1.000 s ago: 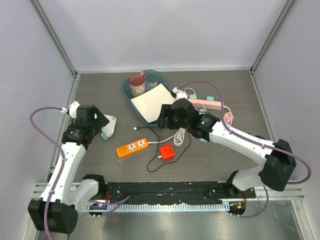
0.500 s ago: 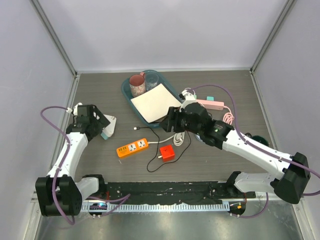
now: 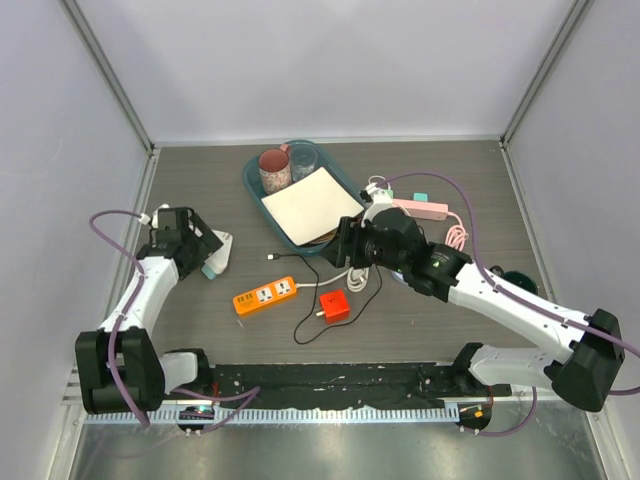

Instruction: Pull the plug off the socket

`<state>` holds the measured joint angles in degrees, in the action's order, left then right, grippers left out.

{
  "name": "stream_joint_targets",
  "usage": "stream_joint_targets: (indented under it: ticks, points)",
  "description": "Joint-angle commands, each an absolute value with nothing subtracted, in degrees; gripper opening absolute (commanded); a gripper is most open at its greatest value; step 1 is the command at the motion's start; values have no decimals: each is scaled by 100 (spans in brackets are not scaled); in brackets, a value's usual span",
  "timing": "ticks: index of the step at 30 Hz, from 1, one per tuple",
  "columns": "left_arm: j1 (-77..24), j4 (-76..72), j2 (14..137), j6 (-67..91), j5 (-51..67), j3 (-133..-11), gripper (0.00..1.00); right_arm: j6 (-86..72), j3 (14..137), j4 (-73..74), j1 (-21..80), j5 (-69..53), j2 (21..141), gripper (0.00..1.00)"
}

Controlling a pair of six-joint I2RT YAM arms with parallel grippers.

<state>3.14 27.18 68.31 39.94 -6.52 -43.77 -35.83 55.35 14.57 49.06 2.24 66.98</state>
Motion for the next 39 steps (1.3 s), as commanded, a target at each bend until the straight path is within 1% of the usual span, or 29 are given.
stream_joint_targets:
  ticks: [1, 3, 8, 9, 14, 16, 17, 20, 21, 23, 24, 26, 27, 28, 29, 31, 34, 35, 38, 39]
  points:
    - [360, 2303, 6978, 3946, -606, -4316, 88, -3472, 5520, 1248, 4939, 176, 6469, 63]
    - [352, 2277, 7066, 3946, -624, -4307, 88, -3472, 5484, 1239, 4948, 176, 6425, 63]
    - [352, 1865, 7180, 3973, -370, -4236, 82, -3472, 5414, 1222, 4931, 176, 6346, 63]
    - [360, 1785, 7189, 3964, -291, -4219, 79, -3480, 5405, 1239, 4939, 158, 6328, 63]
    - [352, 1661, 7374, 3973, -176, -4228, 69, -3480, 5335, 1248, 4939, 167, 6196, 63]
    - [352, 1670, 7435, 3964, -185, -4228, 63, -3472, 5291, 1274, 4939, 202, 6135, 63]
    - [360, 1661, 7436, 3964, -193, -4210, 59, -3472, 5282, 1283, 4939, 211, 6117, 63]
    - [352, 1670, 7418, 3981, -237, -4192, 50, -3480, 5238, 1292, 4948, 228, 6065, 63]
    - [352, 1679, 7392, 3990, -298, -4192, 41, -3480, 5230, 1301, 4940, 229, 6056, 63]
    - [360, 1775, 7383, 4016, -386, -4227, 31, -3489, 5203, 1310, 4939, 237, 6021, 63]
    - [352, 1819, 7392, 4017, -422, -4297, 21, -3498, 5194, 1318, 4939, 246, 6021, 63]
    - [360, 1977, 7418, 3999, -509, -4385, 12, -3507, 5168, 1336, 4939, 255, 5994, 63]
    - [352, 2038, 7453, 3982, -536, -4490, 5, -3507, 5159, 1336, 4939, 255, 5977, 63]
    - [343, 2196, 7471, 3938, -580, -4552, 2, -3516, 5142, 1345, 4948, 264, 5968, 63]
    - [351, 2302, 7497, 3920, -641, -4622, 0, -3524, 5133, 1345, 4940, 264, 5950, 63]
    - [343, 2704, 7523, 3806, -764, -4877, 0, -3533, 5124, 1353, 4939, 272, 5933, 63]
    - [334, 3363, 7445, 3552, -1395, -5255, 0, -3516, 5150, 1406, 4939, 307, 5933, 66]
    - [334, 3532, 7418, 3472, -1824, -5369, 0, -3516, 5159, 1424, 4939, 325, 5933, 67]
    - [229, 4200, 7365, 3069, -2608, -5843, 0, -3507, 5194, 1476, 4939, 404, 5959, 71]
    - [202, 4349, 7365, 2946, -3141, -6054, 0, -3516, 5203, 1485, 4939, 439, 5968, 71]
